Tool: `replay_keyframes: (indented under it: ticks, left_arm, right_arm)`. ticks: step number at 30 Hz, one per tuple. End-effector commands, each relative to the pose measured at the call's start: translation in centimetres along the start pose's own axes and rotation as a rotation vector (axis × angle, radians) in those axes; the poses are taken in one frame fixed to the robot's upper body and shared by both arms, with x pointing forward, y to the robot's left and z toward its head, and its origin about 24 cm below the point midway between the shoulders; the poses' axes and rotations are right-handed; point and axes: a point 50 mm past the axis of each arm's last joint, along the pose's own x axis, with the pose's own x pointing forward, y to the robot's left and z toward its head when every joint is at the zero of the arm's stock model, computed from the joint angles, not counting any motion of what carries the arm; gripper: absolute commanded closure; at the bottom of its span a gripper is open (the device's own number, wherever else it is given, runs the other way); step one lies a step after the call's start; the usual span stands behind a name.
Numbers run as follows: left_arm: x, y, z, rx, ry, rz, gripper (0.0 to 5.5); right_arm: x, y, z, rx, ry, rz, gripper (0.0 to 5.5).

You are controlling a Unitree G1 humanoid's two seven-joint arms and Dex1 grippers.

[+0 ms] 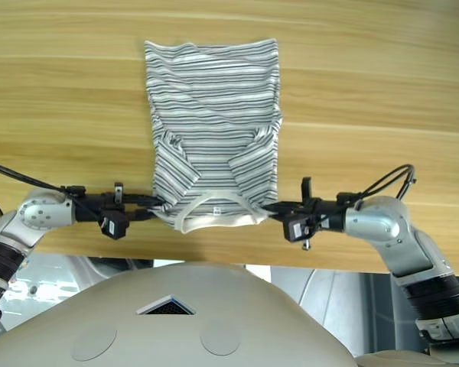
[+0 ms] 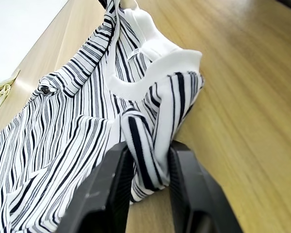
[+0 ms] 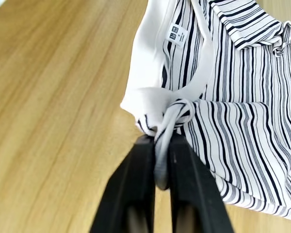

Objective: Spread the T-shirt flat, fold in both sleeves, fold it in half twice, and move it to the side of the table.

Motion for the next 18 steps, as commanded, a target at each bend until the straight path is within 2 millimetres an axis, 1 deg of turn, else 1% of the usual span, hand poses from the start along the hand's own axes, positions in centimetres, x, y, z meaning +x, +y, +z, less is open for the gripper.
replay_keyframes:
  ticks: [1,4,6,9,11,13,15,18]
  left_arm:
    - [0.1,0.1,-0.1,-0.008,0.018,-0.030,4.27]
    - [-0.2,1.1,0.3,0.003,-0.010,0.011,4.27]
    - [-0.8,1.9,1.3,0.017,-0.047,0.040,4.27]
    - [-2.3,3.5,3.6,0.065,-0.122,0.092,4.27]
    - [-3.7,4.7,5.5,0.115,-0.172,0.134,4.27]
    - [-5.1,5.5,6.9,0.150,-0.202,0.165,4.27]
    - [-6.4,6.0,7.6,0.169,-0.206,0.192,4.27]
    - [-7.5,6.1,7.9,0.177,-0.186,0.218,4.27]
  right_arm:
    - [-0.6,-0.9,0.4,-0.038,-0.001,-0.024,5.43]
    - [-1.1,-1.4,1.2,-0.062,-0.036,-0.042,5.44]
    - [-1.7,-1.7,2.1,-0.081,-0.073,-0.054,5.44]
    - [-2.7,-1.9,3.2,-0.108,-0.123,-0.066,5.44]
    - [-3.4,-2.1,4.1,-0.128,-0.167,-0.076,5.44]
    - [-4.1,-2.2,4.9,-0.143,-0.205,-0.084,5.44]
    - [-4.6,-2.3,5.4,-0.153,-0.223,-0.086,5.44]
    - [-5.3,-2.4,6.1,-0.163,-0.248,-0.090,5.44]
